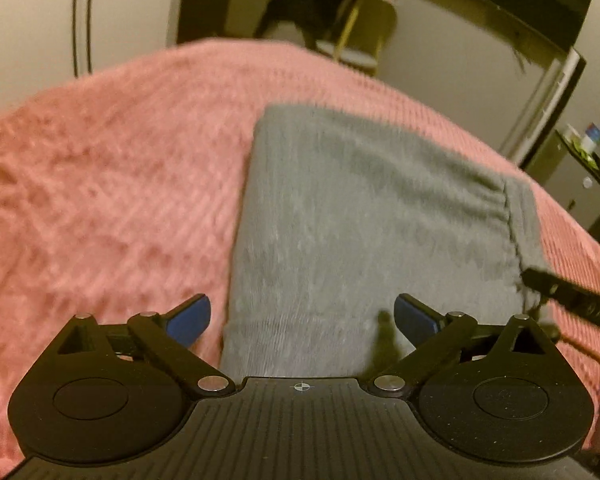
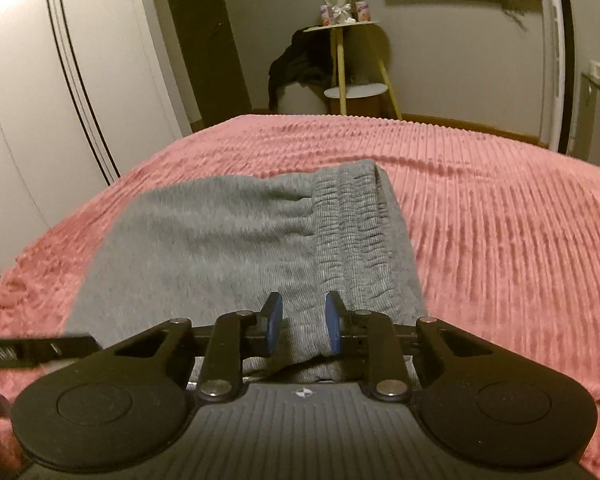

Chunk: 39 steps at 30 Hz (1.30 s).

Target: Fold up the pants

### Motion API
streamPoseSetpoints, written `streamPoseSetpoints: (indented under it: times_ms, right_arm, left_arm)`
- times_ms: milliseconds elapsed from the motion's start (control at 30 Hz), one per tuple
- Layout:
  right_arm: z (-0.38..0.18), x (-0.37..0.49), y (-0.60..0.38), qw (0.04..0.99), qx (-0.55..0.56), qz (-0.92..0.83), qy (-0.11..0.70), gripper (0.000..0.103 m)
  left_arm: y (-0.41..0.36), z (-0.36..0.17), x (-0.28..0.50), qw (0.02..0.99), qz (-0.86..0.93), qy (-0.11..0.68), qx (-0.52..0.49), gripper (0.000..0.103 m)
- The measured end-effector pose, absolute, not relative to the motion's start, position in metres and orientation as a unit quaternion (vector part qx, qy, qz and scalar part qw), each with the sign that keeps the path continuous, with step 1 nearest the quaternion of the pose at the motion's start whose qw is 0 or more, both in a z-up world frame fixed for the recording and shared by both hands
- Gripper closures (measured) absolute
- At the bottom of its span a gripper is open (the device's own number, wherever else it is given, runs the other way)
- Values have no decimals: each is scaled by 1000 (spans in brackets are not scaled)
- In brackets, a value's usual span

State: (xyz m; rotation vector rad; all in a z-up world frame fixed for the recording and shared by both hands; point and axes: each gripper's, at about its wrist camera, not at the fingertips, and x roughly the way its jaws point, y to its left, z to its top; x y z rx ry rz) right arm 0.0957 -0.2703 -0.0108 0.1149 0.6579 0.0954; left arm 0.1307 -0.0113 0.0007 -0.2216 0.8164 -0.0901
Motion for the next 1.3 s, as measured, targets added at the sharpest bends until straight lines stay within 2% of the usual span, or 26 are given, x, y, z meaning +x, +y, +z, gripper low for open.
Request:
streamPoseSetpoints:
  times_ms: [100, 233, 433, 633, 667, 700, 733, 767, 800, 867, 933, 1067, 1300]
  right_arm:
    - [-12, 99, -263, 944, 27, 40, 328, 81]
    - [-14, 99, -252, 942, -11, 29, 334, 81]
    - [-17, 101, -252, 938, -20, 24, 345, 81]
    - [-16, 100, -252, 939, -30, 19, 342, 78]
    - [-13, 96, -250, 941, -28, 21, 335, 73]
    - [-10, 90, -250, 943, -21, 24, 331, 54]
    - [-7, 84, -250, 943, -5, 26, 332, 44]
    - [-6, 77, -251, 941, 17, 28, 338, 24]
    - [-7, 71, -252, 938, 33, 24, 345, 16]
    - [-9, 62, -252, 930, 53, 10, 364, 15]
    - [-10, 57, -253, 922, 69, -4, 380, 5]
    - [-5, 42, -243, 927, 49, -18, 373, 4]
    - [-7, 31, -206, 919, -64, 1, 389, 4]
  left_arm:
    - [-16, 6, 131, 917, -38, 384, -101, 2]
    - [-20, -10, 142, 907, -22, 414, -81, 2]
    - [-19, -25, 144, 901, -20, 426, -76, 0]
    - [-15, -27, 130, 913, -37, 401, -66, 0]
    - [-14, -27, 126, 915, -38, 397, -65, 0]
    - [-12, -25, 120, 917, -38, 393, -63, 0]
    - [-11, -23, 115, 918, -34, 390, -60, 0]
    - [-10, -22, 109, 920, -27, 388, -57, 0]
    - [-10, -21, 106, 919, -19, 390, -54, 0]
    - [-9, -19, 100, 916, -15, 395, -65, 0]
    - [-9, -17, 93, 914, -19, 396, -83, 0]
    - [-13, -16, 80, 910, -15, 406, -88, 0]
    - [-23, -11, 64, 915, -10, 399, -57, 0]
